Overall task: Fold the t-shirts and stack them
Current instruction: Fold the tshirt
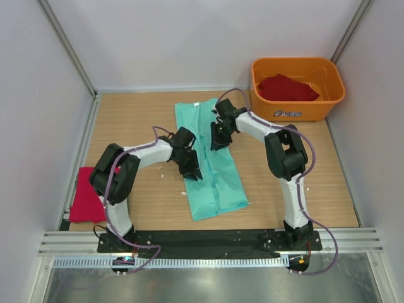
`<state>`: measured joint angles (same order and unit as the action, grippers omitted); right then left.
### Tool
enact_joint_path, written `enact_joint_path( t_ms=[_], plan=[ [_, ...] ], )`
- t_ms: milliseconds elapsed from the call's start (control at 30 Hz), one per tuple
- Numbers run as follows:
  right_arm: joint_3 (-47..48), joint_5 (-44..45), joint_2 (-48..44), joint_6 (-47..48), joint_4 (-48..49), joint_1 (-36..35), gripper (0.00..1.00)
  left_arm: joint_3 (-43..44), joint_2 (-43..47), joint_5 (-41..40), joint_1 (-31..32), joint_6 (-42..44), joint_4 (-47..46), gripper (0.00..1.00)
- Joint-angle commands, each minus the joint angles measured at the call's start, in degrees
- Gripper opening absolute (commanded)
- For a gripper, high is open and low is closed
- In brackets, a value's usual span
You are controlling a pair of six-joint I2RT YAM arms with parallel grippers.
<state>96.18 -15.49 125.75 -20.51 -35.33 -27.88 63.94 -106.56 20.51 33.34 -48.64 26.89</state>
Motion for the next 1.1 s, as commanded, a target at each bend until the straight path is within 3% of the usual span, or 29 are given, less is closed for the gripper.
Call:
enact_joint_path(
  t_ms=[0, 33, 100, 233, 300, 367, 433, 467, 500, 633, 1067],
  plan=[
    [2.96, 5.54, -6.11, 1.79, -8.33, 0.19, 0.31, 2.06, 5.38, -6.70, 0.14, 2.67, 5.17, 0.29],
    [1.22, 6.69, -8.48, 1.88, -10.96, -0.24, 0.39, 2.41, 6.45, -7.06, 0.14, 3.37, 7.19, 0.30],
    [-2.38, 9.76, -13.40, 2.58, -12.04, -0.95, 0.99, 2.85, 9.42, -7.33, 0.14, 4.61, 9.04, 0.31],
    [-13.80, 11.54, -25.80, 1.18, -9.43, -0.34, 1.00, 0.93, 13.75, -7.95, 0.23, 5.31, 9.67, 0.35],
    [-24.76, 2.16, -31.52, -1.88, -3.99, 1.85, 1.00, 0.57, 12.97, -6.28, 0.23, 6.01, 9.40, 0.34],
    [-28.84, -6.00, -34.16, -2.95, -1.24, 2.30, 1.00, 0.66, 11.65, -4.09, 0.23, 5.84, 8.62, 0.31],
    [-34.27, -8.93, -34.78, -5.49, 1.91, 2.30, 0.80, 0.48, 10.42, -3.73, 0.23, 4.79, 7.22, 0.30],
    [-35.96, -11.91, -35.48, -6.46, 3.33, 2.22, 0.16, 0.31, 10.24, -3.38, 0.23, 4.35, 6.68, 0.28],
    [-37.63, -12.81, -36.19, -8.47, 6.30, 1.61, 0.06, -0.04, 10.15, -3.29, 0.23, 3.39, 5.72, 0.27],
    [-43.17, -13.08, -37.60, -10.77, 10.62, -1.46, 0.02, -1.36, 9.88, -2.58, 0.23, 1.98, 4.49, 0.25],
    [-46.35, -12.46, -28.38, -9.73, 16.61, -4.90, 0.02, -8.65, 15.59, -3.20, 1.37, -1.01, 3.25, 0.24]
  ],
)
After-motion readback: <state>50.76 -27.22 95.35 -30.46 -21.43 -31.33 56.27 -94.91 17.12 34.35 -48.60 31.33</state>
